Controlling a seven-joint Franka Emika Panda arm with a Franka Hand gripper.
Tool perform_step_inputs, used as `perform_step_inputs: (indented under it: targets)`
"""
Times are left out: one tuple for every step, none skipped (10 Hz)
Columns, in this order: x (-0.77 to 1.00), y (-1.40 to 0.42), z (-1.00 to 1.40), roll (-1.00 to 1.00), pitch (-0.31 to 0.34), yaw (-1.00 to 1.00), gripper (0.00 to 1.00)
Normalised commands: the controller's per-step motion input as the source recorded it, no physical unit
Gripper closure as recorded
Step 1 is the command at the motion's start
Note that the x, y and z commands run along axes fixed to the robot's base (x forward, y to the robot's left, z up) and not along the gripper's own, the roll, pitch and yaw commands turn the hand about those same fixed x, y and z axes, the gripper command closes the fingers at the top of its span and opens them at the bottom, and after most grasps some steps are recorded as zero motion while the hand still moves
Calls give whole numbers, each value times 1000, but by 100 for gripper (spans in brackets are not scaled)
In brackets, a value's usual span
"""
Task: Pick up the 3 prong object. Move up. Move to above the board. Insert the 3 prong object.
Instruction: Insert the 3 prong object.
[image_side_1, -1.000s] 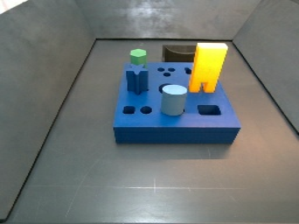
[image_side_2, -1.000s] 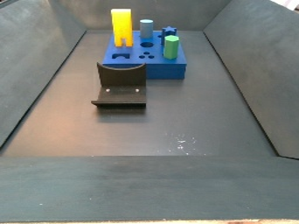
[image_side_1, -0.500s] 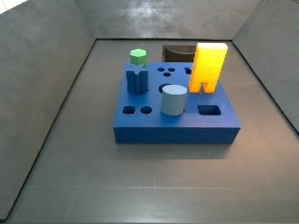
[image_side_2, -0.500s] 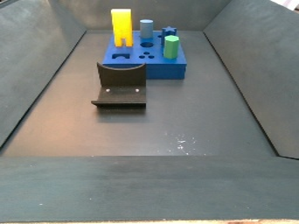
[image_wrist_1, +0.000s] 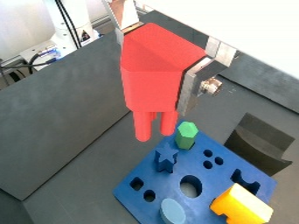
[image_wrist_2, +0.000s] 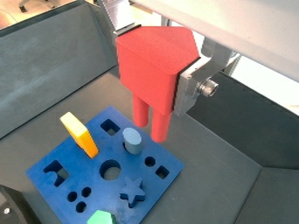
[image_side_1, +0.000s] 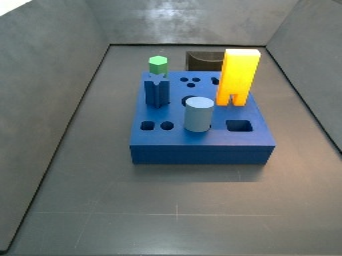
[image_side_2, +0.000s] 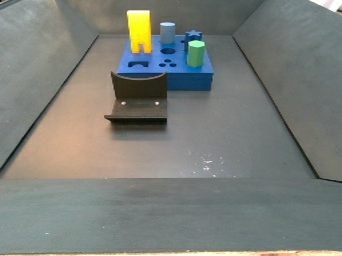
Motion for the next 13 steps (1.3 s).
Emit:
perform_step_inputs:
  targets:
    - [0,109,-157,0,0,0,100]
    - [0,354,-289,0,0,0,100]
    - [100,326,-140,0,0,34,100]
    - [283,357,-34,-6,19,120,100]
    - [443,334,-123,0,43,117,100]
    - [506,366,-211,0,61,123,100]
    - [491,383,-260,63,91,266,100]
    - [351,377,-369,79,51,220,100]
    - [274,360,-571,24,0,169,100]
    - [249,346,-657,1,0,151,100]
    - [283,311,-643,0,0,114,100]
    - [334,277,-577,0,0,91,100]
    - [380,257,-503,0,10,89,100]
